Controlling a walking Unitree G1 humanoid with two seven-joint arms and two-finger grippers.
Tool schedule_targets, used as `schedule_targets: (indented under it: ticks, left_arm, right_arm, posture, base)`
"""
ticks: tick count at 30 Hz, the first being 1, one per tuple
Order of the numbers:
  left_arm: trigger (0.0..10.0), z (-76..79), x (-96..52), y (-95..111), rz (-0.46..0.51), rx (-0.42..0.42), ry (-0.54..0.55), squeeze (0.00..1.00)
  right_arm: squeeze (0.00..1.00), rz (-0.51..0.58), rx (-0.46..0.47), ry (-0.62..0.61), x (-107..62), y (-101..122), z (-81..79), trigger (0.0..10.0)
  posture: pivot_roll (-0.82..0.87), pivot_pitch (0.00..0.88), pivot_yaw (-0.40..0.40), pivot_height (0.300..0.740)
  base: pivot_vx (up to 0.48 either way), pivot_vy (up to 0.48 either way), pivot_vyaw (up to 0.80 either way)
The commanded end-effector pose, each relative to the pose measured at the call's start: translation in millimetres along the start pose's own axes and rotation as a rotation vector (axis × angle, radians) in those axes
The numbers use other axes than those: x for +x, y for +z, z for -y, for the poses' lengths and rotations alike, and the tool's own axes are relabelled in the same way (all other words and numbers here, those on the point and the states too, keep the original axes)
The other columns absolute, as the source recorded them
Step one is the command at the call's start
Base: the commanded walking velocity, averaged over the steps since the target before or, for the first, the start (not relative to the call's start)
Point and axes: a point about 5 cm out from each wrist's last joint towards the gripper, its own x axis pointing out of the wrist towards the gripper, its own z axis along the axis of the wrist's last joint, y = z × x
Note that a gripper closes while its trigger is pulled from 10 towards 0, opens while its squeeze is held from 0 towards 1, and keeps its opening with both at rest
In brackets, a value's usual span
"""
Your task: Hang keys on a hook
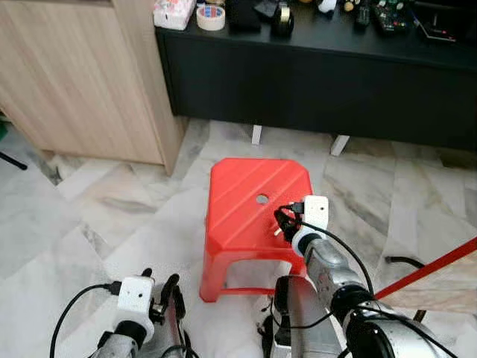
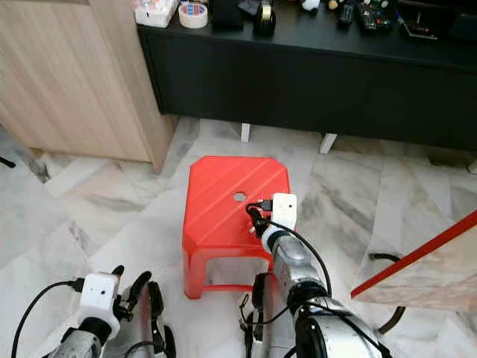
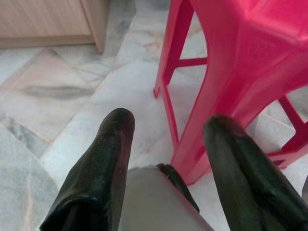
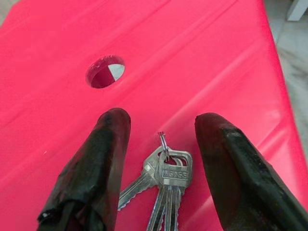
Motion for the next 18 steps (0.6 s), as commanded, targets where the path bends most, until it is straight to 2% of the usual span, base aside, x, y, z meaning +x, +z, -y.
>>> schedule_targets:
  ticks: [1, 7, 8, 9, 10, 11, 18]
  left_arm:
    - [10.0, 2.2, -4.4, -3, -0.020, -0.001, -0.005, 0.00]
    - [10.0, 2.5, -8.7, -3, -0.028, -0.003, -0.004, 0.00]
    - [10.0, 2.2, -9.6, -3, -0.031, -0.003, -0.004, 0.00]
    - [10.0, 1.9, -10.1, -3, -0.032, -0.002, -0.004, 0.00]
    - [10.0, 1.4, -11.1, -4, -0.036, -0.002, -0.003, 0.00]
    - [10.0, 1.2, -12.4, -5, -0.039, -0.002, -0.003, 0.00]
    - [10.0, 1.9, -15.8, -8, -0.051, -0.005, -0.002, 0.00]
  right_arm:
    - [0.00, -0.022, -0.007, -0.002, -0.3, -3, 0.7, 10.0]
    - [0.00, -0.021, -0.006, 0.001, -0.2, -3, 0.4, 10.0]
    - [0.00, -0.021, -0.005, 0.005, -0.2, -3, 0.1, 6.4]
    - [0.00, -0.021, -0.005, 0.006, -0.2, -3, -0.1, 3.7]
    - [0.00, -0.021, -0.003, 0.008, -0.3, -4, -0.8, 1.5]
    - [0.00, -0.023, -0.003, 0.011, -0.5, -5, -1.4, 0.0]
    - [0.00, -0.031, -0.004, 0.013, -2.1, -10, -1.0, 0.0]
  posture:
    - [0.12, 0.279, -0.076, 0.562]
    - [0.12, 0.294, -0.077, 0.562]
    - [0.13, 0.299, -0.078, 0.562]
    - [0.13, 0.301, -0.079, 0.562]
    - [0.13, 0.301, -0.079, 0.562]
    - [0.12, 0.302, -0.079, 0.562]
    - [0.12, 0.305, -0.079, 0.562]
  base:
    - [0.000, 0.000, 0.00]
    - [0.000, 0.000, 0.00]
    - [0.000, 0.000, 0.00]
    - [0.000, 0.000, 0.00]
    - [0.000, 0.000, 0.00]
    - [0.000, 0.000, 0.00]
    - [0.000, 0.000, 0.00]
